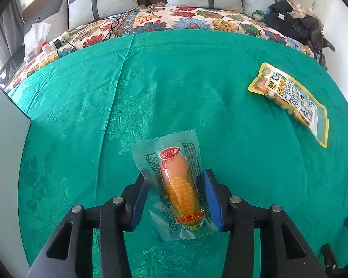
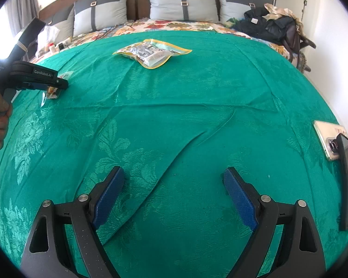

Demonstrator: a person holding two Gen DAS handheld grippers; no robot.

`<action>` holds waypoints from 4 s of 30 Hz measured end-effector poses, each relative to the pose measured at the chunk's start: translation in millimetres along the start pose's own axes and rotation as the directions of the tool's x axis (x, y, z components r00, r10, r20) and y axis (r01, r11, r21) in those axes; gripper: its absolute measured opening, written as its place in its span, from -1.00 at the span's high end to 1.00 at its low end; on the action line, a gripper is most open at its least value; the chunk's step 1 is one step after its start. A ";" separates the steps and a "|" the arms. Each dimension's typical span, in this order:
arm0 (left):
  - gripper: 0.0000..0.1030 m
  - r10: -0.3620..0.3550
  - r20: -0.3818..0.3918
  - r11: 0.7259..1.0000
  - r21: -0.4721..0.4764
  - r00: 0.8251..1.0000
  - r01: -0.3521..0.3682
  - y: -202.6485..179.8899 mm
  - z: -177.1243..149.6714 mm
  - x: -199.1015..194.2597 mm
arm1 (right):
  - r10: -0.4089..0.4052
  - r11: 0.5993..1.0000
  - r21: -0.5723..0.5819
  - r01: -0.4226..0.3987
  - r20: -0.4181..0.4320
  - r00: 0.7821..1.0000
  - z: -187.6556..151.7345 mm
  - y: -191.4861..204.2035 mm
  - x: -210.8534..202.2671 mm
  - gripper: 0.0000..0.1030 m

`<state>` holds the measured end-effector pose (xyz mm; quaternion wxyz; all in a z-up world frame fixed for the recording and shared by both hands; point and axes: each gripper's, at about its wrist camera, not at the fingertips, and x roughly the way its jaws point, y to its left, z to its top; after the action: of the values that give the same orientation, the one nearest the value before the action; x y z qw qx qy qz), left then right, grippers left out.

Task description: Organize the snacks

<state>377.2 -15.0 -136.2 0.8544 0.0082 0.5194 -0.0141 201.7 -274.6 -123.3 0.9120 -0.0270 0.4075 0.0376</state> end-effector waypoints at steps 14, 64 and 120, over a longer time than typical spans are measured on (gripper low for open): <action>0.12 -0.106 -0.040 0.994 0.034 0.994 0.108 9.5 -104.6 -62.5 | 0.000 1.000 0.001 0.000 0.000 1.000 -0.1 0.0 0.2 -0.76; -1.00 -0.010 0.135 1.000 0.005 0.991 0.010 28.9 -147.9 -55.5 | 0.069 0.997 0.023 -0.069 0.011 0.998 29.5 -14.3 -6.7 -0.77; -1.00 -0.011 0.137 1.000 0.004 0.990 0.010 28.9 -149.3 -55.9 | -0.053 0.960 -0.281 0.014 -0.132 0.990 -23.4 103.0 -40.4 0.00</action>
<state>219.9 19.0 -155.2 0.8880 0.0060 0.4594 -0.0200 148.1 -175.8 -110.7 0.8691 -0.1650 0.4599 0.0771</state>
